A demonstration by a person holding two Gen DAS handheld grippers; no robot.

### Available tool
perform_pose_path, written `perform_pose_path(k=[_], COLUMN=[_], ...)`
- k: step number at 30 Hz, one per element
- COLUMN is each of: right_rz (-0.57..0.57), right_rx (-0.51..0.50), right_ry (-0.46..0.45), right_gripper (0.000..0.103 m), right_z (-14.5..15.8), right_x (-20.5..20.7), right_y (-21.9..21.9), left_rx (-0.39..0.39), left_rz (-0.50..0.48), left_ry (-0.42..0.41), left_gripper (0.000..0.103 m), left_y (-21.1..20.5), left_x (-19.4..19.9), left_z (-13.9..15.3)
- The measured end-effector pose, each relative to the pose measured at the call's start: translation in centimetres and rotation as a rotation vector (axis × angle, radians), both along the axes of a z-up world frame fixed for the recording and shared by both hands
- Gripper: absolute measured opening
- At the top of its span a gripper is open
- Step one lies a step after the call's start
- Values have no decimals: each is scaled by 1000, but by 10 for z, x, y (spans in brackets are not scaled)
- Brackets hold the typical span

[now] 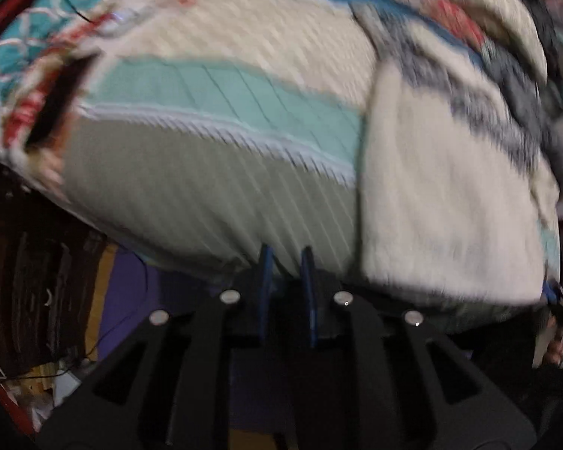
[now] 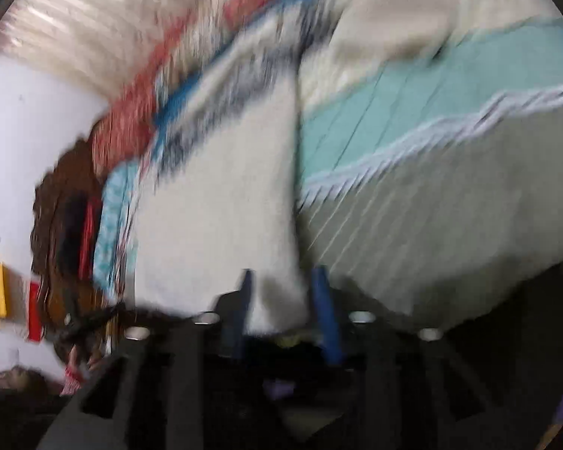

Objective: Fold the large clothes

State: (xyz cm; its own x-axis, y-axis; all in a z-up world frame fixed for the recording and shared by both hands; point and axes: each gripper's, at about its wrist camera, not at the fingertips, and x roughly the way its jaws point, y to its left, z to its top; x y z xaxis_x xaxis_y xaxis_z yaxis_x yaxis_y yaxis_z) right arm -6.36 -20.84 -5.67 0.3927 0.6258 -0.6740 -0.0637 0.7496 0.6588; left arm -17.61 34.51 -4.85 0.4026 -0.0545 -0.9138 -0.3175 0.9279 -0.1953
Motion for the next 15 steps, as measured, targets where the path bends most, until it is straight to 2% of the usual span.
perform_pose_path(k=[1, 3, 6, 10, 11, 12, 13, 14, 15], right_rz=[-34, -96, -238, -354, -360, -351, -355, -361, -364], right_rx=[-17, -65, -139, -191, -188, -156, -129, -69, 57], right_ry=[-22, -63, -76, -44, 3, 44, 65, 81, 105], right_gripper=[55, 57, 57, 56, 54, 41, 22, 0, 0], right_z=[6, 17, 22, 2, -14, -28, -34, -34, -28], right_x=[1, 13, 45, 110, 132, 146, 155, 162, 167], right_y=[-9, -25, -47, -66, -82, -90, -93, -99, -111], left_rx=[14, 30, 23, -31, -52, -69, -78, -89, -99], left_rz=[8, -10, -97, -234, -267, -296, -313, -339, -363], left_ry=[-32, -81, -150, -177, -178, -179, -178, -177, -177], left_gripper=[15, 15, 15, 15, 15, 15, 15, 15, 15], left_y=[4, -4, -37, -98, -118, -136, -150, -164, -175], left_x=[6, 20, 68, 130, 145, 157, 165, 175, 181], left_z=[12, 31, 53, 55, 52, 49, 47, 45, 43])
